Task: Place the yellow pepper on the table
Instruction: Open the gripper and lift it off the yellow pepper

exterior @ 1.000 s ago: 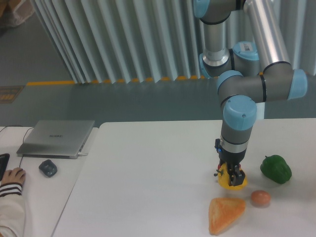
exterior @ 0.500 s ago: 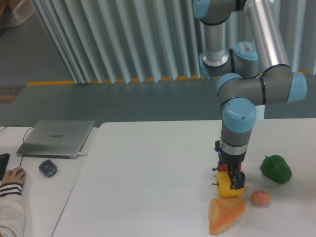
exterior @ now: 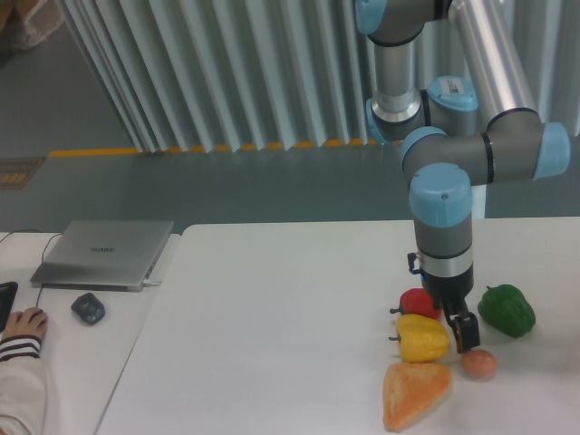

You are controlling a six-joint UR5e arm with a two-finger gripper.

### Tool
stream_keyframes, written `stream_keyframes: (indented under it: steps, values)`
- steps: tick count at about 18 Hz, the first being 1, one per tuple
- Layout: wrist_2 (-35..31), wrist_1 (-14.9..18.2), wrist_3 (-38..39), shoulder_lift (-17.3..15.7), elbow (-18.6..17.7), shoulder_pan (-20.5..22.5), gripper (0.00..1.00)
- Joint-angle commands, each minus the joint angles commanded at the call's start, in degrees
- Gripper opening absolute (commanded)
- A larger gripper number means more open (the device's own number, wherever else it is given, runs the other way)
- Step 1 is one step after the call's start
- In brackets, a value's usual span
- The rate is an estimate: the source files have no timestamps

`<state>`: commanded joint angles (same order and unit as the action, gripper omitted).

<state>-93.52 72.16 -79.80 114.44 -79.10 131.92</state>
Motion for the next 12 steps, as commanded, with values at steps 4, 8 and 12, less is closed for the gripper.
stream_keyframes:
  steps: [4, 8, 12]
  values:
    - [2.80, 1.57, -0.62, -0.70, 0.70, 2.29, 1.00]
    - [2.81, 3.16, -0.71, -1.50, 0.70, 2.91, 1.00]
    - [2.99, 3.16, -0.71, -1.94, 0.53, 3.17, 1.00]
